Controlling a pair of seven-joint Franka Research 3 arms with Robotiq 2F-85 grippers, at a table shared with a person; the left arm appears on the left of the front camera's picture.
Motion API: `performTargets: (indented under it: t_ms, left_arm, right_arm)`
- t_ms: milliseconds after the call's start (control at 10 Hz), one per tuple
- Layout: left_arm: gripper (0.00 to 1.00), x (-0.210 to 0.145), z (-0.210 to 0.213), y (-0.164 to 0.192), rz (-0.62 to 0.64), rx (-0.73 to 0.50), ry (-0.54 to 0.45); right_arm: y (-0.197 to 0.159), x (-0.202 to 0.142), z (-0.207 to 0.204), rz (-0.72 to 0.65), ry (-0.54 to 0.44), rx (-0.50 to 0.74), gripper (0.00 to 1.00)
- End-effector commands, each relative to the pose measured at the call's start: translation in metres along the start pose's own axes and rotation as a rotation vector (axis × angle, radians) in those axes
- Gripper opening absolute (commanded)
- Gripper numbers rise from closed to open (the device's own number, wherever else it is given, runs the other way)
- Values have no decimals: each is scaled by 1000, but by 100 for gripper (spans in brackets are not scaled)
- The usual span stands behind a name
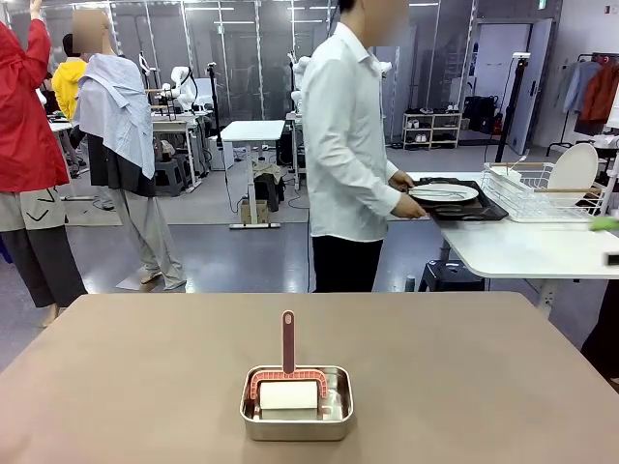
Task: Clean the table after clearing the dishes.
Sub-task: When the right (or left) Handle tray is removed, use the right hand (or left hand) to clean the right (or left) side of the table with the Lint Roller.
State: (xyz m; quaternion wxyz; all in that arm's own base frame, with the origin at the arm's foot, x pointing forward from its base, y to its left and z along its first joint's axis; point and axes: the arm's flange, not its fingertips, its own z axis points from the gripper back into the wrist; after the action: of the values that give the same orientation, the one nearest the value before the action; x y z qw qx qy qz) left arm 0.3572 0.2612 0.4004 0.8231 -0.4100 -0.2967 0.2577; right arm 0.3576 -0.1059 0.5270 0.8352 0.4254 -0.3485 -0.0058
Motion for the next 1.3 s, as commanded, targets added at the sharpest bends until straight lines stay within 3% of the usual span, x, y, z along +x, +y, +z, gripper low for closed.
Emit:
performTargets:
  t_ms: [0, 300, 600, 800, 900, 1200]
  left_arm:
    - [100, 1, 3, -2, 7, -8, -10]
    - [100, 1, 3, -2, 7, -8, -10]
    - [100, 1, 3, -2, 7, -8, -10]
    - [100, 1, 3, -2, 7, -8, -10]
    - [100, 1, 3, -2, 7, -8, -10]
    - [100, 1, 3, -2, 7, -8, -10]
  right_arm:
    - [32, 14, -57, 138, 129, -60, 100]
    - [86, 7, -166, 339, 333, -103, 100]
    - [101, -18, -232, 469, 466, -137, 100]
    - [97, -29, -247, 490, 526, -117, 100]
    - [99, -31, -241, 474, 483, -109, 100]
    - [99, -31, -241, 474, 483, -109, 100]
